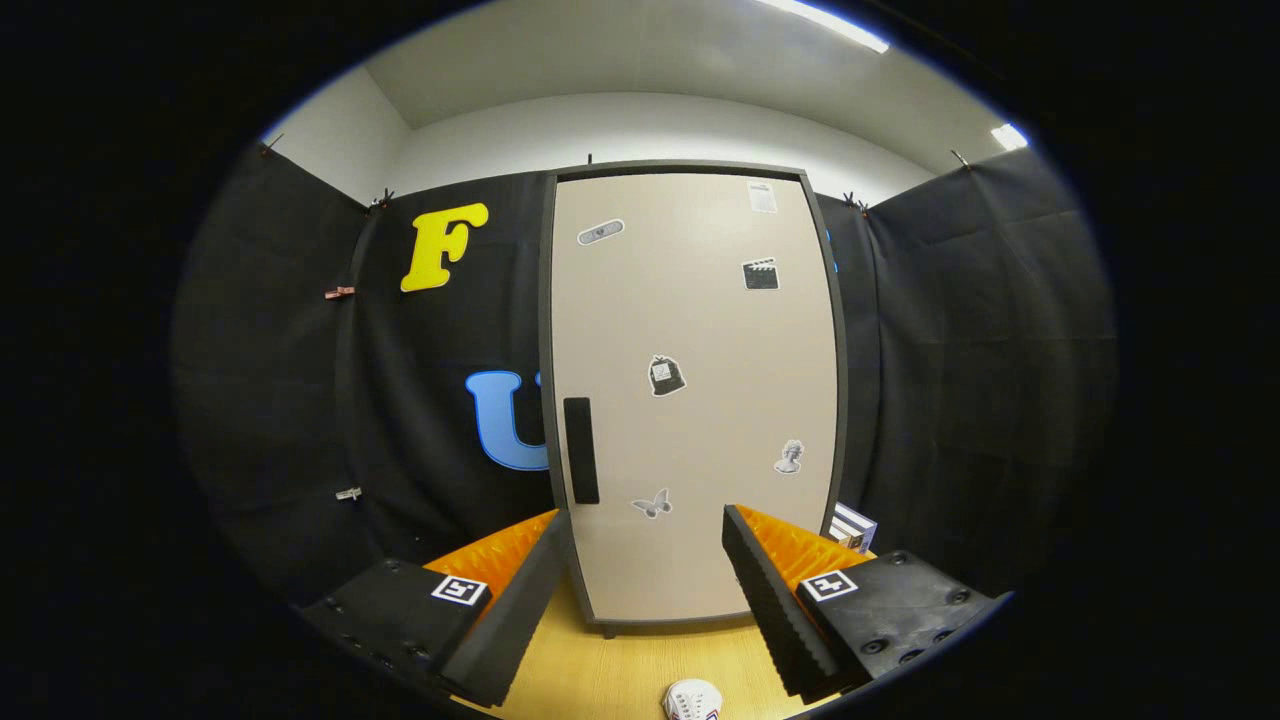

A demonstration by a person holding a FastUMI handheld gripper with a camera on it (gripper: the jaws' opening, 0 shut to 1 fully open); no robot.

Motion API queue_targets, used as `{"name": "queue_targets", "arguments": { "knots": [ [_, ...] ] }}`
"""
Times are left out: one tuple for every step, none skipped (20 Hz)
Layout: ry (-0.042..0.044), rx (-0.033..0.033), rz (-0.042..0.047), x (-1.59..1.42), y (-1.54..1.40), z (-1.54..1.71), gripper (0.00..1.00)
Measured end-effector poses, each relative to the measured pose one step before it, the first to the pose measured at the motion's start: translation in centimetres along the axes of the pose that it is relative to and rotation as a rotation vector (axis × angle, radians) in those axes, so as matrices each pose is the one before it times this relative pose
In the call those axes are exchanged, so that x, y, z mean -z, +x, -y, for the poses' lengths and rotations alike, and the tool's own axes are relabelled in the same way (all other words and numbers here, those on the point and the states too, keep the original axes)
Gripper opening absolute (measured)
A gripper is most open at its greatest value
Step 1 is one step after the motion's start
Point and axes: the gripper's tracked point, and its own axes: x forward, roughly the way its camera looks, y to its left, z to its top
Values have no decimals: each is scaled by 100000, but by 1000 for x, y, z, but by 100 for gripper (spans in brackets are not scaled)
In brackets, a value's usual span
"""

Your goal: Open the shoe cabinet door, grab the shoes and put them into the shoe cabinet, then close the shoe cabinet door.

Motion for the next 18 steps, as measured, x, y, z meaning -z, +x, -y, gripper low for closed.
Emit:
{"name": "queue_targets", "arguments": {
  "knots": [
    [-1, -95, 28, 17, 12, -142, 98],
    [110, -237, 16, 45, 16, -198, 98],
    [270, -92, -45, -8, 62, -121, 98],
    [196, -188, 8, -4, 65, -100, 98],
    [67, -68, -147, 102, 150, -154, 98],
    [-21, -378, -233, 119, 147, -205, 98],
    [-99, -173, -353, 149, 220, -198, 98],
    [-3, -295, -543, 222, 292, -231, 98],
    [-57, 71, -533, 213, 313, -220, 98],
    [56, -254, -454, 209, 427, -292, 98],
    [56, -107, -363, 154, 515, -339, 98],
    [134, -272, -131, 140, 528, -328, 98],
    [314, -235, 17, 78, 803, -491, 98],
    [605, -213, -59, 86, 818, -386, 98],
    [798, -134, 23, 69, 869, -428, 98],
    [697, -375, 233, 54, 918, -438, 98],
    [381, -157, 431, -105, 983, -436, 98],
    [201, -318, 479, 6, 873, -434, 97]
  ]
}}
